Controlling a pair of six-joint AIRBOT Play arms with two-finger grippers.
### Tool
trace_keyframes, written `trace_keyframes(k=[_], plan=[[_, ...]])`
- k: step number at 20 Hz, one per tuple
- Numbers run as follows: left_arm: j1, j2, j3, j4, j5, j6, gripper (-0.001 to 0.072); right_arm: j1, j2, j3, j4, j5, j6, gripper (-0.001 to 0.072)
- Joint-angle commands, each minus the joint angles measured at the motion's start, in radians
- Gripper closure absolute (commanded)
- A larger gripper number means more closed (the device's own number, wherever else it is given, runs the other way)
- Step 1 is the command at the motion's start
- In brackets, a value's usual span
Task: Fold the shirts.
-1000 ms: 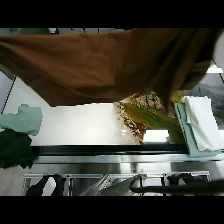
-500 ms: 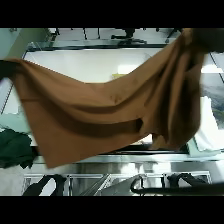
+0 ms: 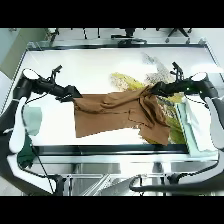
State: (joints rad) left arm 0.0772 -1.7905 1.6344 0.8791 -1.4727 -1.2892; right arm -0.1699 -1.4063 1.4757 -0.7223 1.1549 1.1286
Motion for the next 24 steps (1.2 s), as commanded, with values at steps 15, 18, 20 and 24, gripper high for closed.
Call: trace_keyframes(k=[15, 18, 20, 24], plan=[[0.191, 0.526, -0.999, 0.060, 0.325, -0.045, 0.0008, -0.254, 0.036, 0.031, -0.129, 0.334, -0.068, 0.0208], [0.162, 0.450, -1.022, -0.182, 0.458, 0.100, 0.0008, -0.250, 0.036, 0.031, -0.114, 0.334, -0.068, 0.0208], [0.106, 0.360, -0.988, -0.227, 0.469, 0.130, 0.0009, -0.250, 0.036, 0.031, -0.112, 0.334, -0.068, 0.0208], [0.026, 0.225, -0.838, -0.224, 0.405, 0.142, 0.0406, -0.250, 0.036, 0.031, -0.112, 0.343, -0.068, 0.0208]])
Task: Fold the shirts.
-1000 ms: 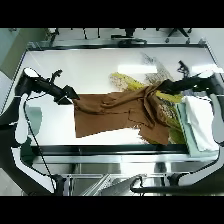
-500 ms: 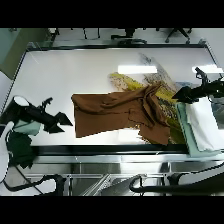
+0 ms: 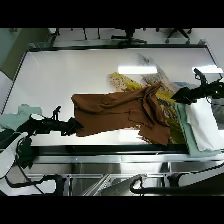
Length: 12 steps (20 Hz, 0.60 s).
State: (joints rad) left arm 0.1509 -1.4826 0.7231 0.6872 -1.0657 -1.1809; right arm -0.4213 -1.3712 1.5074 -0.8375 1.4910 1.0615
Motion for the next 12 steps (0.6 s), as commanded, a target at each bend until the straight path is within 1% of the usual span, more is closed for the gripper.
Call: trace_keyframes(k=[1, 2, 4, 6, 8, 10, 12], plan=[[-0.050, -0.102, 0.117, -0.027, -0.045, 0.041, 0.0632, 0.001, 0.002, 0.000, 0.002, 0.018, 0.000, 0.0208], [-0.047, -0.114, 0.157, -0.023, -0.086, 0.054, 0.0692, 0.001, 0.002, 0.000, 0.002, 0.037, 0.000, 0.0208], [-0.016, -0.122, 0.229, -0.008, -0.158, 0.053, 0.0692, 0.002, 0.003, -0.001, -0.018, 0.072, 0.001, 0.0209], [0.024, -0.121, 0.282, 0.046, -0.199, 0.023, 0.0692, 0.006, 0.008, -0.018, -0.044, 0.108, 0.012, 0.0209], [0.066, -0.121, 0.304, 0.052, -0.222, 0.021, 0.0692, 0.023, 0.032, -0.083, -0.045, 0.111, 0.016, 0.0210], [0.087, -0.121, 0.307, 0.051, -0.212, 0.021, 0.0692, 0.061, 0.073, -0.196, -0.046, 0.090, 0.019, 0.0210], [0.090, -0.122, 0.307, 0.051, -0.210, 0.037, 0.0692, 0.114, 0.113, -0.316, -0.050, 0.021, 0.007, 0.0210]])
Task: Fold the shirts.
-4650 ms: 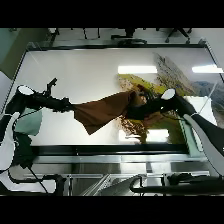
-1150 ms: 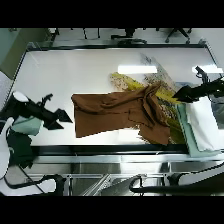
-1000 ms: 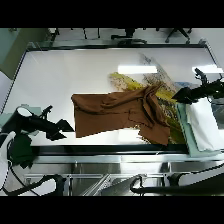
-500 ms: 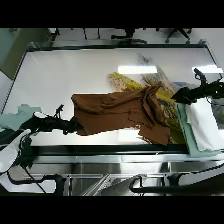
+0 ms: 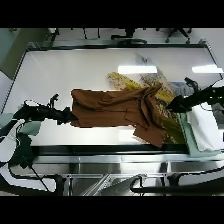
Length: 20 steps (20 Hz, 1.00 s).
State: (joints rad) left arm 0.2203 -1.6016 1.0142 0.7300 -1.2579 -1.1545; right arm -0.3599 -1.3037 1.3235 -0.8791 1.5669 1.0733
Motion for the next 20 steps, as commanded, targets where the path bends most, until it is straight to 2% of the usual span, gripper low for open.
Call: trace_keyframes(k=[1, 6, 8, 10, 11, 13, 16, 17, 20], plan=[[0.019, -0.003, 0.016, 0.009, -0.018, 0.015, 0.0692, 0.087, 0.055, -0.187, -0.009, -0.105, -0.006, 0.0210], [0.019, -0.003, 0.016, 0.008, -0.025, 0.022, 0.0692, 0.222, 0.029, -0.254, -0.029, -0.339, -0.026, 0.0210], [0.019, -0.002, 0.016, 0.008, -0.032, 0.022, 0.0692, 0.227, 0.027, -0.254, -0.018, -0.389, -0.026, 0.0227], [0.019, -0.002, 0.016, 0.008, -0.032, 0.022, 0.0692, 0.225, 0.028, -0.246, -0.018, -0.384, -0.026, 0.0484], [0.019, -0.002, 0.016, 0.008, -0.032, 0.022, 0.0692, 0.225, 0.031, -0.241, -0.016, -0.378, -0.026, 0.0485], [0.019, 0.000, 0.016, 0.008, -0.037, 0.022, 0.0692, 0.225, 0.047, -0.230, 0.008, -0.355, -0.026, 0.0683], [0.026, 0.047, 0.022, -0.034, -0.116, 0.056, 0.0693, 0.218, 0.110, -0.175, 0.044, -0.259, -0.026, 0.0685], [0.037, 0.086, 0.043, -0.076, -0.170, 0.069, 0.0693, 0.204, 0.147, -0.126, 0.097, -0.209, -0.027, 0.0685], [0.106, 0.243, 0.179, -0.323, -0.386, 0.072, 0.0693, 0.105, 0.284, 0.083, 0.338, -0.148, -0.031, 0.0685]])
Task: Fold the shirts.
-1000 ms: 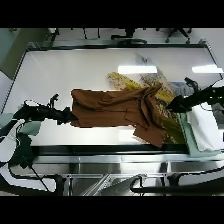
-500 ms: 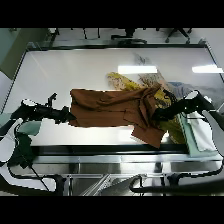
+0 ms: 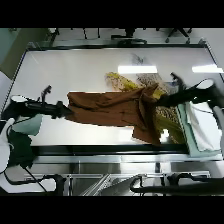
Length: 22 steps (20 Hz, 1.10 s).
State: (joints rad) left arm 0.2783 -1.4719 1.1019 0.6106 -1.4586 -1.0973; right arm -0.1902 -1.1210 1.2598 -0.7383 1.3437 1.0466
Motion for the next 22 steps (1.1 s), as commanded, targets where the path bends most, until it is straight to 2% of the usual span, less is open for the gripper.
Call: trace_keyframes(k=[1, 3, 5, 8, 11, 12, 15, 16, 19, 22], plan=[[0.083, 0.175, 0.160, -0.330, -0.241, 0.015, 0.0693, -0.120, 0.150, 0.232, 0.292, 0.069, -0.008, 0.0686], [0.169, 0.297, 0.303, -0.562, -0.250, 0.002, 0.0693, -0.248, 0.234, 0.388, 0.436, 0.014, -0.011, 0.0685], [0.282, 0.404, 0.439, -0.721, -0.185, -0.039, 0.0693, -0.383, 0.316, 0.507, 0.489, -0.074, 0.001, 0.0685], [0.491, 0.544, 0.586, -0.762, -0.066, -0.108, 0.0693, -0.507, 0.427, 0.603, 0.487, -0.186, 0.014, 0.0686], [0.712, 0.612, 0.703, -0.761, -0.026, -0.130, 0.0693, -0.505, 0.487, 0.638, 0.486, -0.278, -0.023, 0.0685], [0.733, 0.610, 0.741, -0.761, -0.019, -0.132, 0.0693, -0.505, 0.495, 0.641, 0.485, -0.293, -0.030, 0.0685], [0.666, 0.524, 0.861, -0.751, -0.051, -0.132, 0.0693, -0.505, 0.486, 0.639, 0.483, -0.256, -0.065, 0.0685], [0.627, 0.485, 0.894, -0.704, -0.070, -0.136, 0.0693, -0.506, 0.465, 0.637, 0.503, -0.214, -0.077, 0.0685], [0.353, 0.375, 0.892, -0.367, -0.084, -0.153, 0.0693, -0.504, 0.351, 0.571, 0.693, -0.064, -0.151, 0.0685], [0.052, 0.244, 0.761, -0.093, -0.054, -0.150, 0.0693, -0.402, 0.235, 0.430, 0.632, -0.059, -0.169, 0.0685]])
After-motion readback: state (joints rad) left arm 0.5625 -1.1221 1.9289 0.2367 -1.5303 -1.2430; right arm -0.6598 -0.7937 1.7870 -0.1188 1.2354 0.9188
